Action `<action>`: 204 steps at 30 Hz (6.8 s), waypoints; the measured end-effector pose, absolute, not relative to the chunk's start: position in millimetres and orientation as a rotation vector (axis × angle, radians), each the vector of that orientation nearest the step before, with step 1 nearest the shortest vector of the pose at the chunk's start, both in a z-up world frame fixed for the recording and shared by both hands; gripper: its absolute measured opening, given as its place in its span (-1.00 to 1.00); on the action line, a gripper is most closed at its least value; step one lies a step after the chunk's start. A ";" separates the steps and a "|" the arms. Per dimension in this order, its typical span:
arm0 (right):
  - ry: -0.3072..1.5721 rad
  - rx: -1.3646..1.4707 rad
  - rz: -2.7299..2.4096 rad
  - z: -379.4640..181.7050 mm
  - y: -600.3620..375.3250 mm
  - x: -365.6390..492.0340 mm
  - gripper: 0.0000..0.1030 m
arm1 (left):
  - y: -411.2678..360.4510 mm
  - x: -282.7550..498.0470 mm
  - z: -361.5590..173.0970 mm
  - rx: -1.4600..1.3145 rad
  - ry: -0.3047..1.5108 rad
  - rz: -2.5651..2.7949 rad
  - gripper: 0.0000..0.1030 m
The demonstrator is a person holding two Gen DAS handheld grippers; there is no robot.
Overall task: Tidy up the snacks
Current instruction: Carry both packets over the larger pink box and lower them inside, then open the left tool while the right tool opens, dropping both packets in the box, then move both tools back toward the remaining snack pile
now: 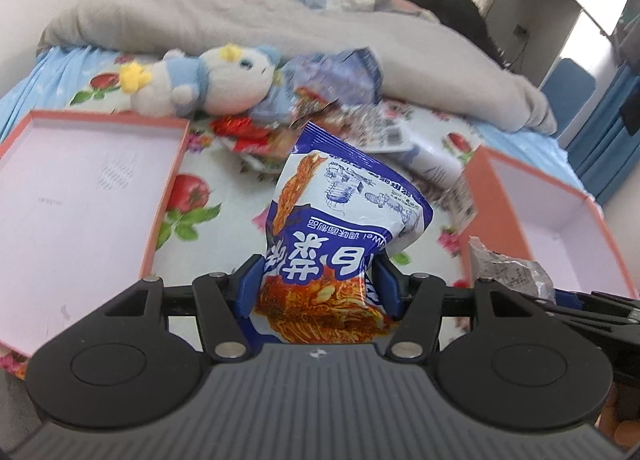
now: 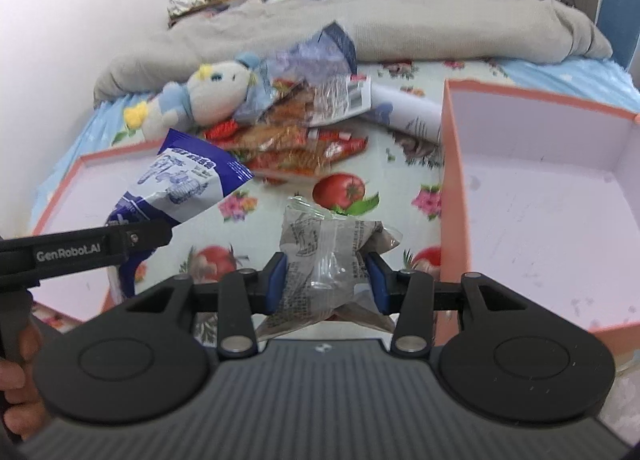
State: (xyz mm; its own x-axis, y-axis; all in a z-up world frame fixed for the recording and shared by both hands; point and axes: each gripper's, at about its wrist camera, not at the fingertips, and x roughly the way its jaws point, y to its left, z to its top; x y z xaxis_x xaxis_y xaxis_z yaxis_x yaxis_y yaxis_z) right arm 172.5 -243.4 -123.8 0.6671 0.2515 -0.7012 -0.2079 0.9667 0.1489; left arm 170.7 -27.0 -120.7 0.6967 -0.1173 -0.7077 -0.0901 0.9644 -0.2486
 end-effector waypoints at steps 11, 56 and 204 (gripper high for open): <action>0.700 0.077 0.209 -71.6 -277.0 169.1 -0.10 | -62.9 178.5 -61.7 -0.265 0.709 -0.087 0.25; 0.808 0.204 -0.140 -122.7 -461.0 218.1 -0.10 | -295.8 297.3 -110.3 -0.229 0.936 -0.352 0.25; 0.700 0.228 0.229 -131.9 -225.2 170.0 -0.10 | 37.1 182.1 -135.3 -0.486 0.714 -0.010 0.63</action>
State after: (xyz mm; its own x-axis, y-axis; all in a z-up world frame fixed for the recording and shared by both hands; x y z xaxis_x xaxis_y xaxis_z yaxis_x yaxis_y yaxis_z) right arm 170.0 -225.2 -131.9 0.7420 0.2830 -0.6078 -0.1313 0.9503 0.2821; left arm 182.1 37.1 -135.3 0.7608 -0.1714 -0.6259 -0.1545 0.8889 -0.4312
